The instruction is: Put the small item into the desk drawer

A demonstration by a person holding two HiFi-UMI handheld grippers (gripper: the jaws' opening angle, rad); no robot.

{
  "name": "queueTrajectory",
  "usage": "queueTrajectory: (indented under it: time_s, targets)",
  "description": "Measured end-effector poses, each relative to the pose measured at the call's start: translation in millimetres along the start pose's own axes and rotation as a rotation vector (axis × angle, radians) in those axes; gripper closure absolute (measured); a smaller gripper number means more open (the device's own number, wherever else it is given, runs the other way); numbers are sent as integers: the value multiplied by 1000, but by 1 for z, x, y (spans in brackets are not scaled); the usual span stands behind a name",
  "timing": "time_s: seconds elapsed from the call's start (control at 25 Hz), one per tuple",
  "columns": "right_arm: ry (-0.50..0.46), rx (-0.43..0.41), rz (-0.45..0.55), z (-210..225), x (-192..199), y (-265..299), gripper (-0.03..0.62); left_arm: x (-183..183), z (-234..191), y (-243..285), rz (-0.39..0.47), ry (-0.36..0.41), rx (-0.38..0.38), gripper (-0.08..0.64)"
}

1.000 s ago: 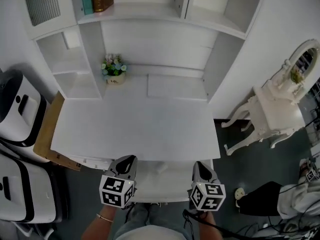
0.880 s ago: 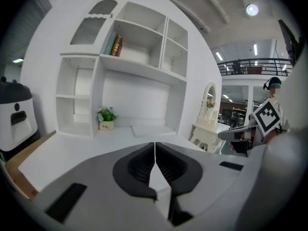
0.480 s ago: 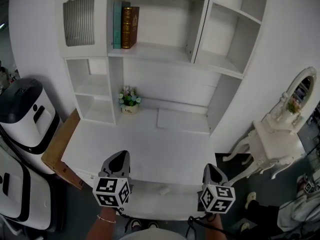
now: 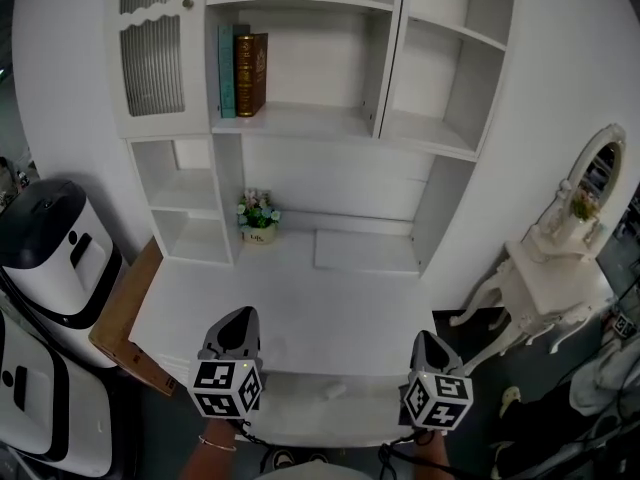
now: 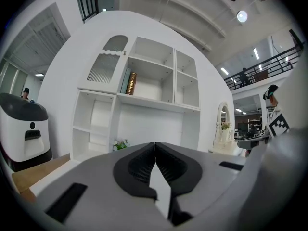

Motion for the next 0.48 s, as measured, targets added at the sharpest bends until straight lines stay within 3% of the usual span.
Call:
queueTrajectory:
  time_s: [0.48]
  targets:
    - [7,7,-27,-1,8,-8,589,11,-2,3,-37,-14,17,554]
Point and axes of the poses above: the fingertips, and each gripper's own axes: y forward along the fingers, z to its right, x out of its underside, the point moved 2 cm from there along -y, backward along the fingers, and after that the axes turned 11 degrees about x, right-handed, at the moved point
